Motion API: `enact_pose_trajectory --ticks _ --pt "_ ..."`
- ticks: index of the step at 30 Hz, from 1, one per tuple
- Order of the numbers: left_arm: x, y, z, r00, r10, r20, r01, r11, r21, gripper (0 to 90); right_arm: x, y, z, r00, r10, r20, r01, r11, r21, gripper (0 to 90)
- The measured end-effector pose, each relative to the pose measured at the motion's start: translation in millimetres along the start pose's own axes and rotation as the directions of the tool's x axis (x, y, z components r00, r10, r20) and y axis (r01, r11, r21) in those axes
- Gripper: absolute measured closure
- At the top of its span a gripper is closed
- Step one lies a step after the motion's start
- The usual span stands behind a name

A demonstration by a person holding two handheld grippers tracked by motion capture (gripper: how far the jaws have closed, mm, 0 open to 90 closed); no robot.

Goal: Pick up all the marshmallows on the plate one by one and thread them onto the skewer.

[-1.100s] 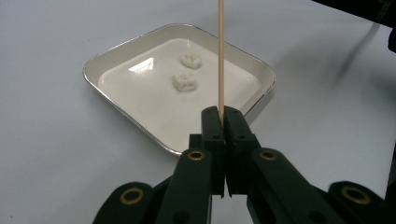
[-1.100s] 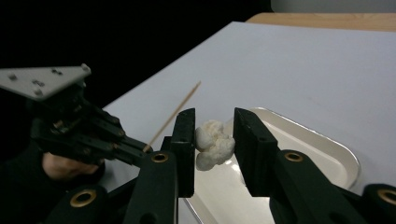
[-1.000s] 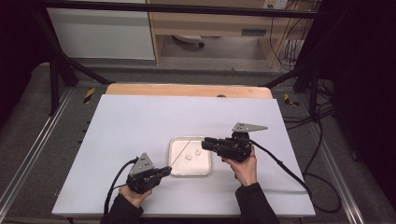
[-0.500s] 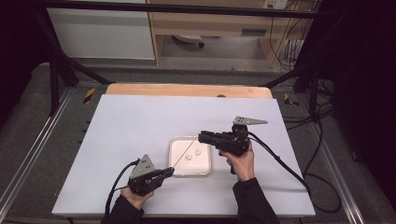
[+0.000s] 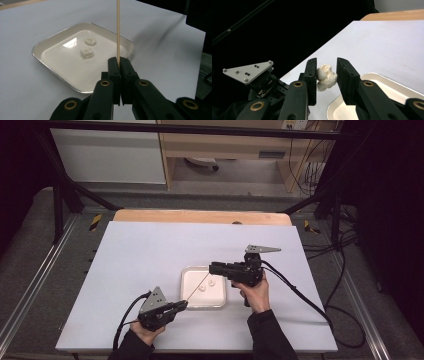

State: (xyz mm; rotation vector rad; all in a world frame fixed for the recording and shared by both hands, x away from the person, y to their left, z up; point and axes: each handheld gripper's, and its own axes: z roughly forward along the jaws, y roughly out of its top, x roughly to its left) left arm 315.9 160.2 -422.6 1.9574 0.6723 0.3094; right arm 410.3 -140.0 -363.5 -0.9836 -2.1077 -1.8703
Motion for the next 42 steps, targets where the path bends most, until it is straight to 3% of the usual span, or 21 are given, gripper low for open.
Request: enact_pose_trajectory --ticks 12,24,32,36,38,39,41,42 --pt "-0.7 -0.5 1.7 1.0000 -0.005 -0.001 0.005 0.9999 0.015 88.6 1.0 -5.8 4.4 0.9999 0.007 -0.015 -0.007 1.000 0.027 72.6" --pt "-2.0 -1.6 3.7 0.9998 -0.020 -0.003 0.020 0.9994 0.028 88.8 3.9 -18.0 12.8 0.9997 -0.025 0.002 0.024 0.999 0.027 75.0" --pt "-4.3 -1.5 6.3 0.9999 0.013 -0.008 -0.013 0.9982 0.059 88.9 4.2 -22.3 15.0 0.9993 -0.036 0.009 0.036 0.997 0.063 76.1" --pt "-4.3 -1.2 6.7 0.9997 0.020 -0.010 -0.020 0.9972 0.071 88.9 4.1 -24.5 15.9 0.9991 -0.041 0.011 0.040 0.995 0.086 76.6" --pt "-4.5 0.0 5.4 0.9999 0.015 0.004 -0.015 0.9991 0.039 88.9 4.3 -25.3 16.9 0.9994 -0.034 -0.003 0.034 0.994 0.100 76.9" --pt "-5.0 3.4 4.2 0.9999 0.009 0.010 -0.009 0.9996 0.026 88.9 3.7 -26.9 19.5 0.9995 -0.023 -0.023 0.026 0.991 0.130 76.9" --pt "-7.0 7.3 4.7 0.9991 0.038 -0.017 -0.038 0.9986 0.036 88.9 5.3 -36.3 30.7 0.9989 -0.021 -0.041 0.029 0.981 0.192 76.7" --pt "-7.0 6.3 5.8 0.9995 0.027 -0.018 -0.026 0.9991 0.034 88.8 5.6 -41.2 35.5 0.9984 -0.018 -0.054 0.028 0.981 0.192 76.7"
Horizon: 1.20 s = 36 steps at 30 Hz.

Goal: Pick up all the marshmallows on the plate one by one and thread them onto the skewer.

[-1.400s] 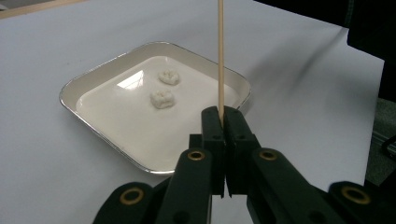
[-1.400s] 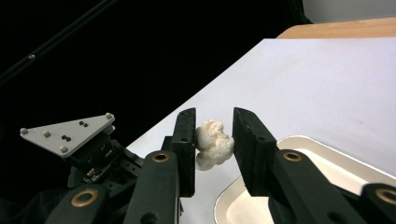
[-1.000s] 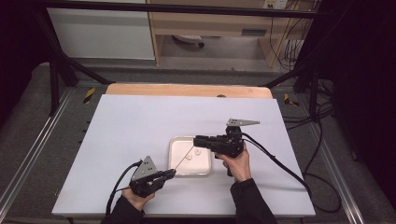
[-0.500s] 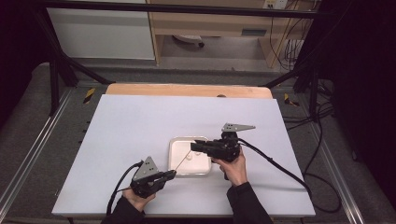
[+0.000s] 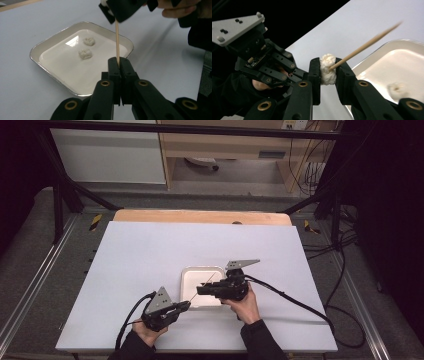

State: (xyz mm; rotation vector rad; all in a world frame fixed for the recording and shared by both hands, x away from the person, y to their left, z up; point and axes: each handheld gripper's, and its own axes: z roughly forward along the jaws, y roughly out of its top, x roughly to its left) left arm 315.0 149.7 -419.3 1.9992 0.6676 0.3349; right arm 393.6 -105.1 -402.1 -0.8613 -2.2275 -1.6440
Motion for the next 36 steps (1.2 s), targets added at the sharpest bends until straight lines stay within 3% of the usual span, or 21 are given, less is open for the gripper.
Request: enact_pose_trajectory --ticks 5,18,24,31,36 --pt "2.7 -4.1 4.0 0.9997 -0.023 -0.005 0.023 0.9992 0.033 88.8 -3.9 -9.6 11.9 1.0000 0.003 0.003 -0.003 1.000 0.013 76.0" --pt "1.2 -2.2 13.1 0.9989 -0.046 0.005 0.046 0.9982 0.037 88.7 -3.1 -20.0 20.2 0.9999 0.009 0.010 -0.010 0.999 0.050 73.4" --pt "4.7 -2.9 8.0 0.9986 -0.053 0.005 0.053 0.9983 0.024 88.7 1.9 -11.9 9.0 0.9978 -0.035 0.056 0.034 0.999 0.017 54.5" --pt "11.7 -4.6 0.7 0.9981 -0.060 -0.011 0.061 0.9980 0.020 88.7 5.7 -4.3 -10.1 0.9784 -0.121 0.167 0.122 0.993 0.004 31.7" --pt "16.3 -6.0 -2.9 0.9978 -0.063 -0.023 0.063 0.9977 0.026 88.6 -0.5 -7.0 -18.1 0.9603 -0.143 0.240 0.143 0.990 0.014 20.5"
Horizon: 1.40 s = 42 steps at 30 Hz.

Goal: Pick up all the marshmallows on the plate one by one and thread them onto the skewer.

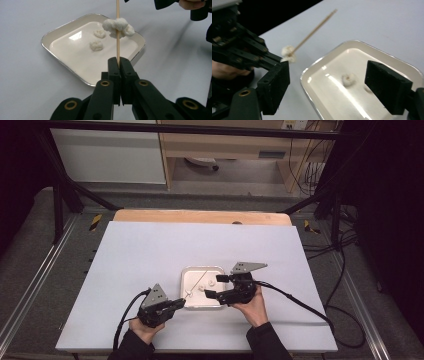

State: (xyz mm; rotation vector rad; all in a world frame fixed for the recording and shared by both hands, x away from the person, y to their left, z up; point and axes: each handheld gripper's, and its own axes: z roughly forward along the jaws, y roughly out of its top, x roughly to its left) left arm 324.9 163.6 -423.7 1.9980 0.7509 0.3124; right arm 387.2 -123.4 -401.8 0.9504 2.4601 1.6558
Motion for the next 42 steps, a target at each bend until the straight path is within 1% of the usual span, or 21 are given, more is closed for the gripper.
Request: enact_pose_trajectory --ticks 3,5,7,8,10,13,17,18,20,21,26,28,30,31,33,35,37,41,42 --pt "2.1 -0.9 -0.7 1.0000 -0.003 0.000 0.003 1.0000 0.007 88.4 -4.5 -3.4 -1.3 0.9985 -0.026 0.049 0.024 0.999 0.032 16.0" --pt "3.1 -1.4 -0.4 1.0000 -0.007 0.002 0.007 0.9999 0.013 88.5 -7.0 -6.0 -0.3 0.9965 -0.040 0.073 0.036 0.998 0.057 14.3" --pt "4.0 -2.1 0.3 0.9999 -0.011 0.009 0.011 0.9998 0.020 88.4 -8.6 -7.6 1.4 0.9948 -0.052 0.088 0.045 0.996 0.076 12.7" --pt "4.4 -2.3 0.3 0.9999 -0.010 0.011 0.010 0.9997 0.025 88.4 -10.0 -8.3 2.8 0.9934 -0.065 0.094 0.056 0.994 0.094 12.3" --pt "5.3 -2.8 0.4 0.9999 -0.011 0.013 0.010 0.9995 0.030 88.3 -11.7 -8.9 4.8 0.9913 -0.076 0.108 0.064 0.992 0.109 12.0" --pt "6.0 -3.1 0.3 0.9998 -0.017 0.012 0.017 0.9995 0.028 88.3 -16.5 -8.5 8.3 0.9873 -0.088 0.133 0.072 0.990 0.120 12.1" --pt "7.4 -3.2 -0.3 0.9996 -0.026 0.014 0.025 0.9994 0.025 88.3 -25.1 -4.6 12.0 0.9817 -0.083 0.171 0.064 0.991 0.118 13.2" --pt "7.6 -3.3 -0.4 0.9996 -0.026 0.013 0.026 0.9994 0.025 88.3 -27.1 -3.4 13.1 0.9793 -0.087 0.183 0.065 0.990 0.123 13.4" --pt "8.1 -3.3 -0.5 0.9996 -0.024 0.011 0.024 0.9993 0.027 88.3 -29.5 -0.9 16.8 0.9732 -0.107 0.203 0.080 0.987 0.139 14.5" --pt "8.2 -3.3 -0.5 0.9996 -0.024 0.011 0.024 0.9993 0.027 88.3 -30.9 0.1 20.0 0.9706 -0.123 0.207 0.093 0.985 0.147 15.7" --pt "8.4 -3.4 -0.3 0.9996 -0.027 0.008 0.027 0.9993 0.027 88.3 -35.8 1.4 34.7 0.9659 -0.155 0.207 0.116 0.975 0.190 25.4" --pt "8.5 -3.5 -0.1 0.9996 -0.027 0.007 0.027 0.9992 0.029 88.3 -37.8 0.2 40.8 0.9663 -0.164 0.198 0.124 0.971 0.203 30.0" --pt "8.6 -3.5 0.1 0.9997 -0.025 0.006 0.025 0.9992 0.030 88.3 -40.9 -2.1 45.6 0.9692 -0.159 0.188 0.119 0.971 0.209 34.7" --pt "8.6 -3.6 0.3 0.9997 -0.025 0.006 0.025 0.9992 0.030 88.3 -42.2 -3.3 47.5 0.9692 -0.159 0.188 0.118 0.970 0.214 37.0" --pt "8.6 -3.6 0.5 0.9997 -0.023 0.006 0.022 0.9992 0.033 88.3 -43.5 -5.4 50.3 0.9667 -0.171 0.191 0.126 0.966 0.226 41.4" --pt "8.3 -3.6 0.5 0.9998 -0.021 0.006 0.021 0.9993 0.033 88.3 -44.5 -7.7 52.6 0.9658 -0.184 0.183 0.139 0.962 0.235 45.2" --pt "8.2 -3.5 0.6 0.9998 -0.021 0.008 0.021 0.9993 0.032 88.3 -44.9 -8.7 53.6 0.9667 -0.187 0.175 0.143 0.961 0.236 48.7" --pt "8.3 -3.5 0.7 0.9998 -0.021 0.008 0.021 0.9992 0.034 88.3 -45.8 -10.0 55.2 0.9644 -0.199 0.174 0.156 0.960 0.233 54.4" --pt "8.3 -3.5 0.7 0.9998 -0.020 0.007 0.019 0.9992 0.034 88.3 -45.9 -10.2 55.5 0.9650 -0.198 0.172 0.155 0.960 0.235 55.1"
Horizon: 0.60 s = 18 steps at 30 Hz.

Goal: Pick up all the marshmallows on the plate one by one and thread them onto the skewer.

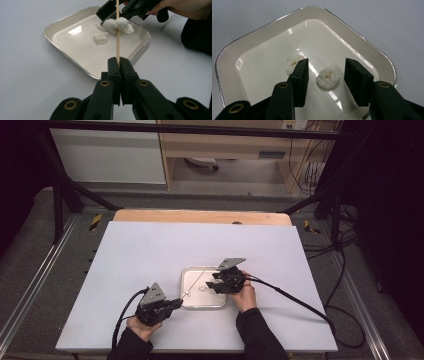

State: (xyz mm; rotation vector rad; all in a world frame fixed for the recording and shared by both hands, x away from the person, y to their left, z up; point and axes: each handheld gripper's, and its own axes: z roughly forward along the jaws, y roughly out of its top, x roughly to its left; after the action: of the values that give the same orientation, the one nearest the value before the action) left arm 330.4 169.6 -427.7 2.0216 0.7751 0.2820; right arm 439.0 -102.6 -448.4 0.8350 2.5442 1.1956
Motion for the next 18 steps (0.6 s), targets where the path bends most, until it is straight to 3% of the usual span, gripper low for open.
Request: enact_pose_trajectory --ticks 7,18 --pt "-0.2 0.0 0.0 1.0000 0.000 0.000 0.000 1.0000 0.000 88.3 2.4 -3.6 2.8 0.9993 -0.035 0.013 0.035 0.999 0.017 64.7" --pt "-1.2 0.0 0.0 1.0000 0.004 0.004 -0.004 1.0000 -0.002 88.3 3.1 -1.0 -3.1 0.9998 -0.002 0.018 0.002 1.000 -0.006 70.5"
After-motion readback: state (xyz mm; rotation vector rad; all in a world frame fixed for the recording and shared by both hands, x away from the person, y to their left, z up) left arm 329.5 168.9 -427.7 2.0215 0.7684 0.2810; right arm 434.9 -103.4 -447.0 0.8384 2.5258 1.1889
